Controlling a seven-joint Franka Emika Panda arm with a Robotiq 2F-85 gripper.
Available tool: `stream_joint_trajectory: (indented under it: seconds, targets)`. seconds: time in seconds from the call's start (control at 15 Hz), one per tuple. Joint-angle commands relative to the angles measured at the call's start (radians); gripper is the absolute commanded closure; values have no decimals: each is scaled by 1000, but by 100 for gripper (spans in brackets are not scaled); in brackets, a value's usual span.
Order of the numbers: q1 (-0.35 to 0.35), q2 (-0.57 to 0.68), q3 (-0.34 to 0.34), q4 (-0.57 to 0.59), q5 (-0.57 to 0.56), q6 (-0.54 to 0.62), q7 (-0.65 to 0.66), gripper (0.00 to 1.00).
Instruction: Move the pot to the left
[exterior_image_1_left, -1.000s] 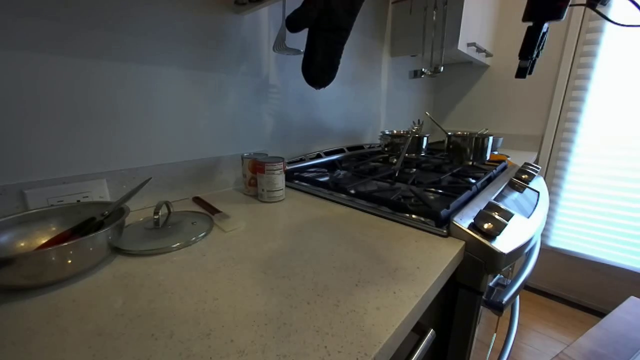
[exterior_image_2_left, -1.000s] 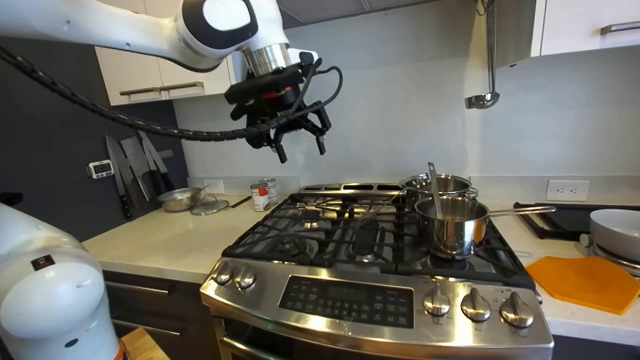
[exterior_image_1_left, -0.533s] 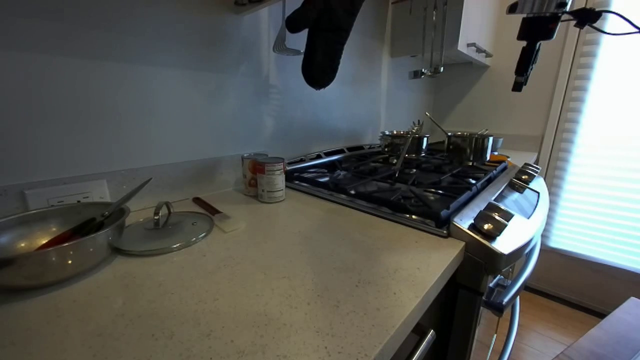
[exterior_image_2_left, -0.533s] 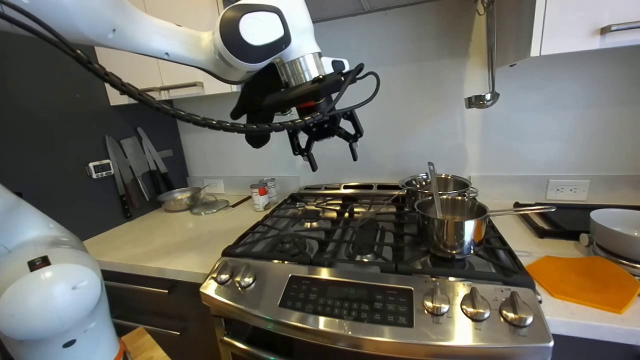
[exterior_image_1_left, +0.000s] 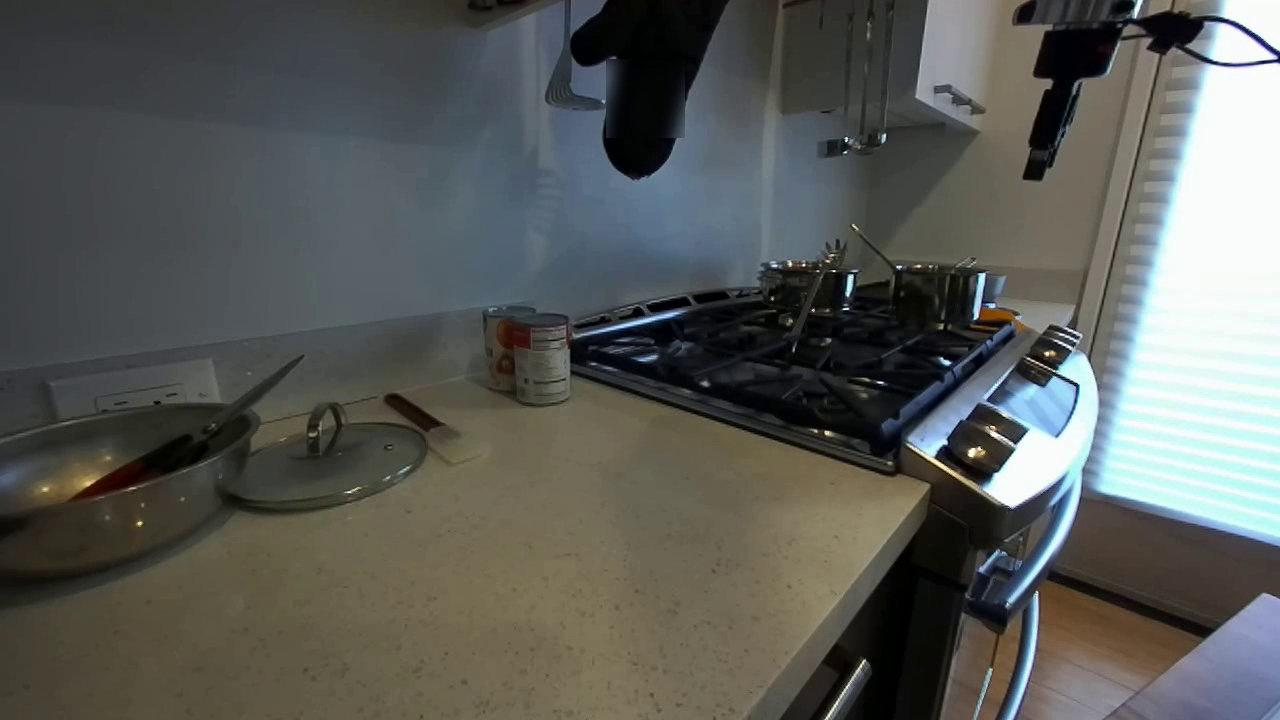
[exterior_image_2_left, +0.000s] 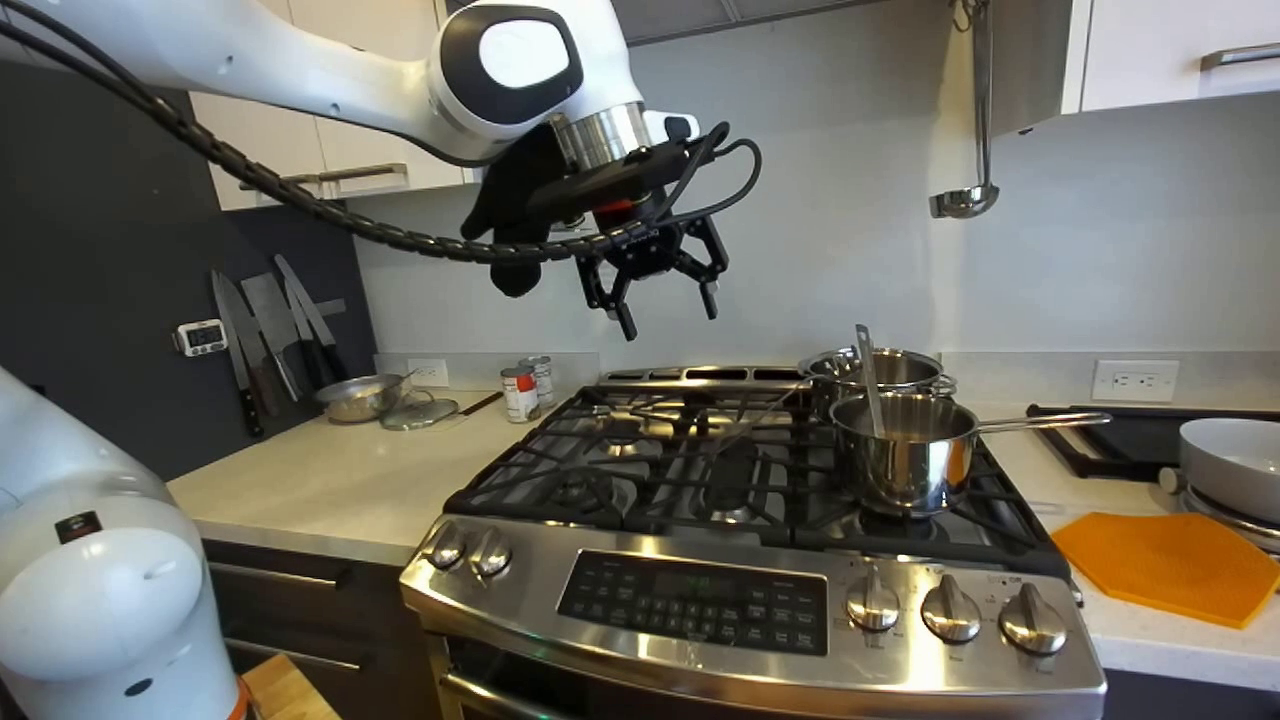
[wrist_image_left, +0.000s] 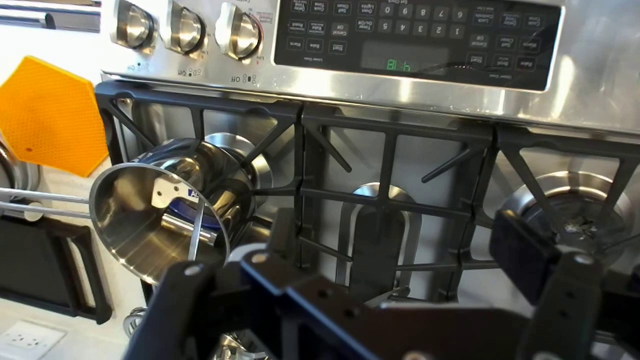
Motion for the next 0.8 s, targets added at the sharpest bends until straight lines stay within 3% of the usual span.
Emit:
stream_joint_trajectory:
  seconds: [0.0, 0.47, 0.73]
  targets:
    - [-33, 36, 11, 30, 43, -1, -41, 0]
    - [-57, 227, -63, 191, 157, 13, -259, 0]
    - [-92, 355, -30, 265, 265, 17, -247, 0]
